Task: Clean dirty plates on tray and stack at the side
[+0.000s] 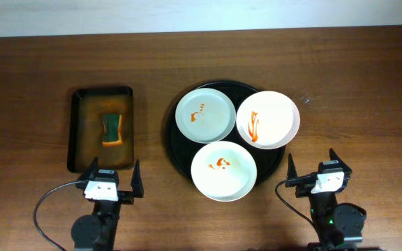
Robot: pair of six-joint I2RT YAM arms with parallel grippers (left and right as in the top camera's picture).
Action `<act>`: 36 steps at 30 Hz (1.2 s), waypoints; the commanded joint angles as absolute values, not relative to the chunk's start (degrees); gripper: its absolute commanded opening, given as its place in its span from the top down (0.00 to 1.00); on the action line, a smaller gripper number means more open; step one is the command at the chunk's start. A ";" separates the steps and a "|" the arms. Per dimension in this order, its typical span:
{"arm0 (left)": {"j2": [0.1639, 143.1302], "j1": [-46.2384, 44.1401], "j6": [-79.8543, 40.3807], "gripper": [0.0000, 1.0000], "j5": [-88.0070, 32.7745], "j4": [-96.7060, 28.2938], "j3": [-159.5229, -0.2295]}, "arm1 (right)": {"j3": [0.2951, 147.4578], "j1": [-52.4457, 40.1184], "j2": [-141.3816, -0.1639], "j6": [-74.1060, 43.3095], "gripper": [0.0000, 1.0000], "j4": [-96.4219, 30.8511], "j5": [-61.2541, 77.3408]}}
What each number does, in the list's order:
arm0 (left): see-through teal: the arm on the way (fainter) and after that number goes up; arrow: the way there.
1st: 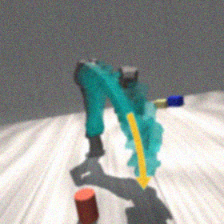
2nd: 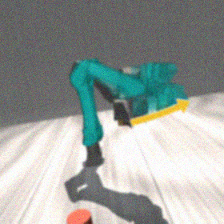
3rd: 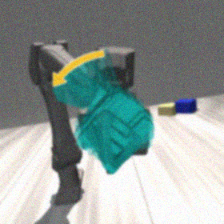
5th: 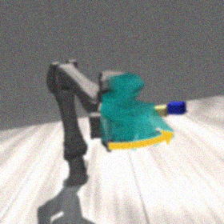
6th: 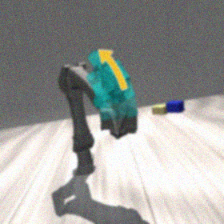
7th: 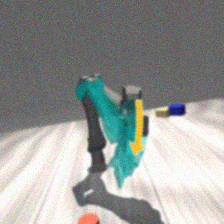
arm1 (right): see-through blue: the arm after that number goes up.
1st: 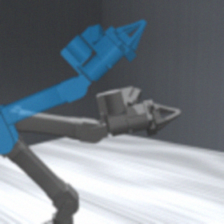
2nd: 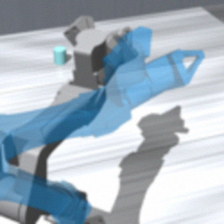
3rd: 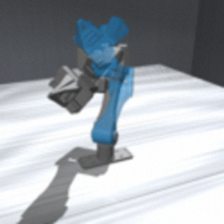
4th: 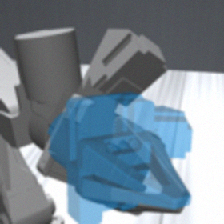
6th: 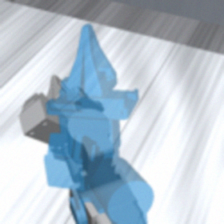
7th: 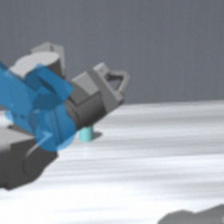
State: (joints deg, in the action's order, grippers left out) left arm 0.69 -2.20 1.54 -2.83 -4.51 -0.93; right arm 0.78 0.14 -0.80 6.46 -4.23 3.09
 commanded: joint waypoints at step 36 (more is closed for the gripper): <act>0.67 -2.46 2.42 0.01 -4.78 -3.86 -0.54 | 0.32 0.40 -0.51 6.59 0.01 -3.66 8.34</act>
State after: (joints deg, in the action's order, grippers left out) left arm 0.69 -2.20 1.54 -3.31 -3.88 -0.93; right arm 0.78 0.14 -0.80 6.46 -3.95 4.91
